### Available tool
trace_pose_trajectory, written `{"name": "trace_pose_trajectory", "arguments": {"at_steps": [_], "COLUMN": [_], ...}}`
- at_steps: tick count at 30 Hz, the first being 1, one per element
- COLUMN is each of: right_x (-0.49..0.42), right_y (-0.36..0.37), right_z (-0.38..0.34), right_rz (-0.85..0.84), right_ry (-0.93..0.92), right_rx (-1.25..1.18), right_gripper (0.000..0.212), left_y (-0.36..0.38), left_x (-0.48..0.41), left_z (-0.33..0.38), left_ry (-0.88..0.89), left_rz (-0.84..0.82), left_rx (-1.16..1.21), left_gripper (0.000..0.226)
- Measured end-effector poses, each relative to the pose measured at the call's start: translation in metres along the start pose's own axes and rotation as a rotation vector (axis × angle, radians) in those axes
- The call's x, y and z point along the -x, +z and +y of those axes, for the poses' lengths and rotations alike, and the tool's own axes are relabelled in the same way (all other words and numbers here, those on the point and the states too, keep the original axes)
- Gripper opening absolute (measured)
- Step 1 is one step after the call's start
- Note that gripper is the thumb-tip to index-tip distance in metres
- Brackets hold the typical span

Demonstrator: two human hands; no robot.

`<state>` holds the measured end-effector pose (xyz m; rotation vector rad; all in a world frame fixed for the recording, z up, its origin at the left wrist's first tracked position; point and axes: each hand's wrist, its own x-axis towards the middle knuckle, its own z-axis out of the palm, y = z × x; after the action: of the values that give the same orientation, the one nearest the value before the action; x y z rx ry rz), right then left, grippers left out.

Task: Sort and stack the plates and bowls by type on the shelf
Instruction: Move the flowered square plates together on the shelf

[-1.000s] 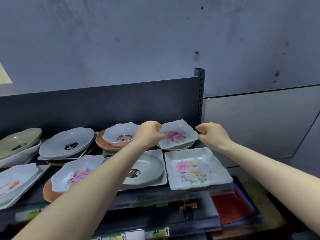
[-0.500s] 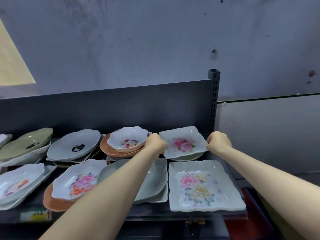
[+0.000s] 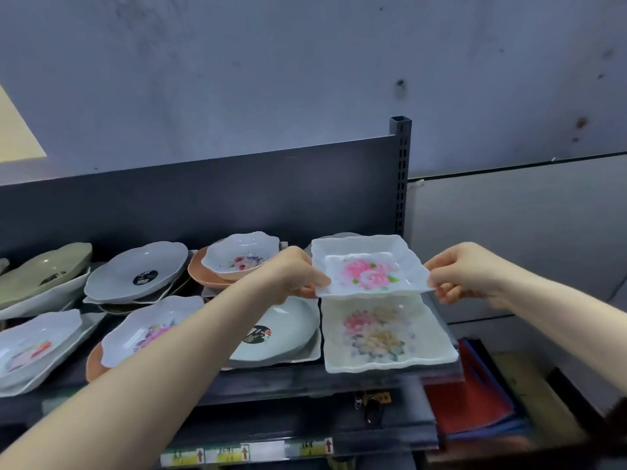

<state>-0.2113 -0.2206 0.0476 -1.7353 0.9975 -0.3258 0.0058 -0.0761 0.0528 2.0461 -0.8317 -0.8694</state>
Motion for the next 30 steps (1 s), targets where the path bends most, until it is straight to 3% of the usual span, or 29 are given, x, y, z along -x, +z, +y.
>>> {"name": "trace_pose_trajectory", "arguments": {"at_steps": [4,9,13,18,21,24,30], "right_x": [0.032,0.039,0.028,0.009,0.003,0.0,-0.001], "right_y": [-0.001,0.008,0.02,0.041,0.047,0.042,0.029], "right_z": [0.019,0.041,0.045,0.044,0.045,0.05,0.06], "right_rz": [-0.039,-0.037,0.126,0.124,0.156,0.19,0.238], "right_ry": [0.029,0.073,-0.024,0.06,0.116,0.12,0.106], "right_rx": [0.106,0.304,0.596,0.578,0.512,0.423,0.498], "right_gripper": [0.021,0.021,0.016,0.036,0.037,0.042,0.04], "left_y": [0.01,0.025,0.031,0.028,0.026,0.02,0.009], "left_x": [0.022,0.036,0.042,0.047,0.048,0.048,0.047], "left_z": [-0.014,-0.02,-0.018,-0.019,-0.025,-0.03,-0.035], "left_ry": [-0.002,0.041,0.118,0.174,0.197,0.211,0.268], "left_rz": [-0.126,-0.149,-0.084,-0.013,0.026,0.081,0.182], "left_rx": [-0.278,-0.605,-0.757,-0.718,-0.608,-0.56,-0.556], "left_gripper": [0.03,0.014,0.013,0.027,0.013,0.038,0.036]}}
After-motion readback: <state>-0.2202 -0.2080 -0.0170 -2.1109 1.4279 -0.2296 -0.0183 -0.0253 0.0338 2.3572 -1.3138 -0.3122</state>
